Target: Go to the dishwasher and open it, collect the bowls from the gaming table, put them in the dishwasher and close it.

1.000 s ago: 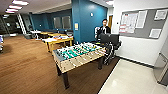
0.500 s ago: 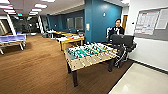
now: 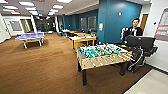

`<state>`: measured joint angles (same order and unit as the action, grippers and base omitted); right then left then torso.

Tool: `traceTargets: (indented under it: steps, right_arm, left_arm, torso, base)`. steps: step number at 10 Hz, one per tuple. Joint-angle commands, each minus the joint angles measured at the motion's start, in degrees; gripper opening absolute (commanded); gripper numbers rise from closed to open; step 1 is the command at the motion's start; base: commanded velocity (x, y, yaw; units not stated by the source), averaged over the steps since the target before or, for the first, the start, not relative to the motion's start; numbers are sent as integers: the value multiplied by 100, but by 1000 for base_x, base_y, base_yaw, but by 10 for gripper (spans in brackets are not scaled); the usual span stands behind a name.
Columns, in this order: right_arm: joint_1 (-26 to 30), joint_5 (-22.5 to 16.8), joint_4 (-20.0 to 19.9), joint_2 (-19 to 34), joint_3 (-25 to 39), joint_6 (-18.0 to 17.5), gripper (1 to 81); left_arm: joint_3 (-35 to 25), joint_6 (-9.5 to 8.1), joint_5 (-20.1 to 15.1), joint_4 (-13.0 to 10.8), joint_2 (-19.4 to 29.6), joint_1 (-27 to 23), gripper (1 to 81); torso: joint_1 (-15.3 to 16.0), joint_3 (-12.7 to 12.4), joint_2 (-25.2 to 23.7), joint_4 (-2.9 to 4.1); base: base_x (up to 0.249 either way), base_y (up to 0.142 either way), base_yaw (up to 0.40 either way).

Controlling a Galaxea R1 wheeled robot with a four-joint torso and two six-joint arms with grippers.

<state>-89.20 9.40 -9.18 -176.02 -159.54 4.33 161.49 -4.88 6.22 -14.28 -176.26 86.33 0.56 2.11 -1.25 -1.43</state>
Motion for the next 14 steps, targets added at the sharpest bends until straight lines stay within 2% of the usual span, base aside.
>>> traceTargets:
  steps: [1, 11, 14]
  right_arm:
    - [249, -263, -5, 12, -15, 15, 811]
    - [257, -272, -5, 12, 3, 15, 811]
    - [257, -272, -5, 3, 3, 15, 811]
  left_arm:
    - [-3, 4, -279, -23, -15, -270, 811]
    - [-4, -5, -271, 21, -23, -253, 811]
    - [-3, -13, -270, 39, 3, -253, 811]
  torso:
    - [0, 0, 0, 0]
    - [-2, 0, 0, 0]
    - [-2, 0, 0, 0]
  base:
    - [0, 0, 353]
    - [0, 0, 347]
    - [0, 0, 177]
